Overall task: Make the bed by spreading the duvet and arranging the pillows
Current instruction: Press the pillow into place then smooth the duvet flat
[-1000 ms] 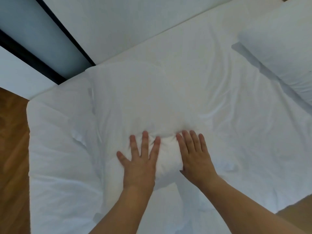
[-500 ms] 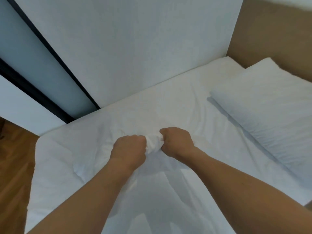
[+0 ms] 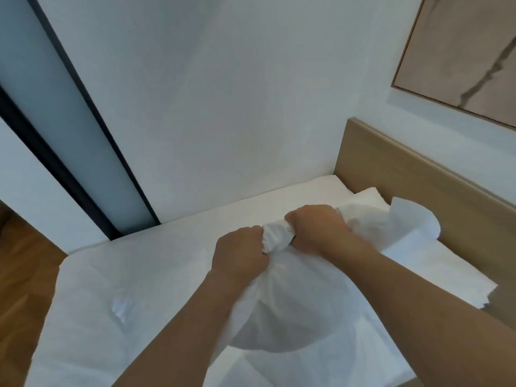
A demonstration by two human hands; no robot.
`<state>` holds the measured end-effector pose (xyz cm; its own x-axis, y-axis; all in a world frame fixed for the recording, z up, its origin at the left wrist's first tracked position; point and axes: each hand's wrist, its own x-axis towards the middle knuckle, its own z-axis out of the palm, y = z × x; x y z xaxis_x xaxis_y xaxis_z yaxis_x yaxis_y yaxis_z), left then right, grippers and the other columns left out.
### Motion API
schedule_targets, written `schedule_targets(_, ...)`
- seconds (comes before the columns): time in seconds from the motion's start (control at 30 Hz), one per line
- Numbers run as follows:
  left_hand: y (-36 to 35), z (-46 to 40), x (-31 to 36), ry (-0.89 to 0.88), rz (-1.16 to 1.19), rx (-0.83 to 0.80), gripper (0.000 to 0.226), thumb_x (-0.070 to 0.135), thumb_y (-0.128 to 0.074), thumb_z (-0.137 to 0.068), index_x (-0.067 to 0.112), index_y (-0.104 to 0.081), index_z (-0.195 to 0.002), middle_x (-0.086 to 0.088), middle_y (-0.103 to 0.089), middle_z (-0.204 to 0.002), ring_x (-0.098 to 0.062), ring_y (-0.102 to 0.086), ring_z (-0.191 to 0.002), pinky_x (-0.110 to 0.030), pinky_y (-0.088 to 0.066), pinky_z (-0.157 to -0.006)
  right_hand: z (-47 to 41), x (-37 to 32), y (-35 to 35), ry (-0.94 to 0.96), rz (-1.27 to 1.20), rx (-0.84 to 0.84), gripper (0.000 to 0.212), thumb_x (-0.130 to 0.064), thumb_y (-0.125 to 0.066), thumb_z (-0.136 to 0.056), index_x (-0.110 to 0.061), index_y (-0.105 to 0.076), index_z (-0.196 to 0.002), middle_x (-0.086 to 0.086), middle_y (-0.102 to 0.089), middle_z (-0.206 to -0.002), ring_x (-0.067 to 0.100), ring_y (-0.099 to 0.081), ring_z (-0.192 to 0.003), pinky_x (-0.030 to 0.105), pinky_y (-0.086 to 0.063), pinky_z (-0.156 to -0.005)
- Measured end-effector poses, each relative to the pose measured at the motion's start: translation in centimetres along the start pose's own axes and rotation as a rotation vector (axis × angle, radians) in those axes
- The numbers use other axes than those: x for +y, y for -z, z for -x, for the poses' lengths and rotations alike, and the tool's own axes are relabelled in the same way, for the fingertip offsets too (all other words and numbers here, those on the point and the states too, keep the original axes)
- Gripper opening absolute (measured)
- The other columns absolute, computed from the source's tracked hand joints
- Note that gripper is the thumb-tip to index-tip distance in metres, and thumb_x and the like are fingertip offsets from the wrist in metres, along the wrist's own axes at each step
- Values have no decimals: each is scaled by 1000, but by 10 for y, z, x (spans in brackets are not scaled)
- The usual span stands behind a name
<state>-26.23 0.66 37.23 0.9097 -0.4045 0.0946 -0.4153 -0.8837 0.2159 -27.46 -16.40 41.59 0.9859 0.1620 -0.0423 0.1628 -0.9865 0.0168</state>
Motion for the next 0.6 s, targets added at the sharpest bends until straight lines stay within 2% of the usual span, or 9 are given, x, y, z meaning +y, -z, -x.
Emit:
schedule_targets(0.17,-23,-17,59,-98,-6,-41,20,24,-51,-80,23,-59,-99,4,-66,-98,-22,-62,-91,-28,-43,-70,36,61,-15,-126,-37,-77,11,-26,-57,-79,-24,-47,-79,-6,-50,-74,24,-58,-77,28,-36,-63)
schedule_targets(0.27,-30,-32,105,-147,-52,-74,14,25,-50,-83,22,-55,-95,3,-64,-97,-23,-61,-91,-28,-39,-68,57,107,-32,-194,-122,-67,8,-27,-57,-79,-24,-49,-77,-6,-56,-77,22,-55,-73,28,-38,-64)
schedule_targets(0.33,-33,-43,137,-157,-80,-74,7,24,-51,-82,24,-49,-89,2,-63,-95,-24,-60,-90,-28,-36,-66,67,140,-39,-218,-167,-40,7,-31,-57,-79,-24,-54,-80,-5,-62,-82,21,-59,-78,29,-41,-66)
schedule_targets(0.43,-38,-61,179,-136,-124,-70,12,23,-52,-78,26,-42,-83,2,-62,-91,-24,-59,-85,-28,-32,-62,75,188,-42,-198,-206,-4,10,-31,-57,-80,-24,-60,-86,-4,-66,-87,22,-63,-84,31,-46,-72)
schedule_targets(0.53,-39,-75,215,-102,-162,-60,16,22,-52,-78,25,-38,-84,3,-60,-92,-24,-57,-84,-29,-32,-62,79,228,-38,-120,-176,61,7,-26,-56,-78,-21,-52,-74,-3,-62,-80,23,-58,-77,31,-42,-65)
schedule_targets(0.6,-39,-85,236,-84,-163,-51,17,21,-51,-79,23,-36,-86,2,-58,-95,-24,-55,-87,-31,-32,-63,79,253,-34,-65,-145,91,20,-24,-55,-76,-20,-39,-65,-2,-59,-76,23,-53,-72,30,-35,-60)
